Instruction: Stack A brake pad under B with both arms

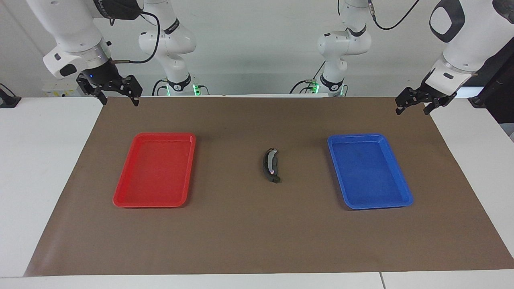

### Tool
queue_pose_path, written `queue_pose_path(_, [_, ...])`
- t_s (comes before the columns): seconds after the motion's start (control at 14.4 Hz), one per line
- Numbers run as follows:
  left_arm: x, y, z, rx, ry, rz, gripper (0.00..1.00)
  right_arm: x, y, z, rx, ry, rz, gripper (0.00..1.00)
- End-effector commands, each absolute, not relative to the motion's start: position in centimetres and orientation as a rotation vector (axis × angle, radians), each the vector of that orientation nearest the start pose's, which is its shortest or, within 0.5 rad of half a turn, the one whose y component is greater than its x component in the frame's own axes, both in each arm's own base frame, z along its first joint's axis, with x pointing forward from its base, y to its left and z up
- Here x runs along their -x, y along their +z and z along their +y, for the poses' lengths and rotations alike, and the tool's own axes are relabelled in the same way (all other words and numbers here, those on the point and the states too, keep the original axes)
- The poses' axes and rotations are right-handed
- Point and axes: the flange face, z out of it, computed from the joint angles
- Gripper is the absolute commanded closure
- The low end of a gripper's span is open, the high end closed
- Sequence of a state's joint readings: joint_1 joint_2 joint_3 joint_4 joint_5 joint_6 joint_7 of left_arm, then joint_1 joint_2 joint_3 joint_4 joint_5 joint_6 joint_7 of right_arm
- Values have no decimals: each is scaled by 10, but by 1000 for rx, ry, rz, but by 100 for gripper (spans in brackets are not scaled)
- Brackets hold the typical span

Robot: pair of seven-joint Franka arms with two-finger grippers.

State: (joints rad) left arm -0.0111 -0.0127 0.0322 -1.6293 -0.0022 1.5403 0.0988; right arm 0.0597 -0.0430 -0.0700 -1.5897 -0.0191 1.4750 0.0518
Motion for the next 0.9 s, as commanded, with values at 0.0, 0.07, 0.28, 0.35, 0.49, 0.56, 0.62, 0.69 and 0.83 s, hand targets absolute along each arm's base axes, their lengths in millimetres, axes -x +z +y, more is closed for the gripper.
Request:
queue_pose_path(0.0, [-545,599,13,3150,105,125,1,-529,628,-1,3140,113,92,0])
queue_pose_path(0.07, [-545,599,13,3150,105,125,1,-528,626,3,3141,92,82,0])
queue_pose_path(0.28, [-545,599,13,3150,105,126,1,-529,627,10,3141,75,53,0])
queue_pose_path(0.35, [-545,599,13,3150,105,125,1,-530,627,8,3141,73,53,0])
queue_pose_path(0.49, [-545,599,13,3150,105,126,1,-529,627,6,3141,80,58,0])
queue_pose_path(0.56, [-545,599,13,3150,105,125,1,-528,628,6,3141,77,60,0])
queue_pose_path(0.62, [-545,599,12,3150,105,128,1,-529,629,6,3142,68,60,0])
queue_pose_path(0.69, [-545,599,12,3150,105,128,1,-529,629,4,3155,63,51,0])
queue_pose_path(0.83, [-545,599,13,3150,105,126,1,-531,629,2,3158,46,34,0])
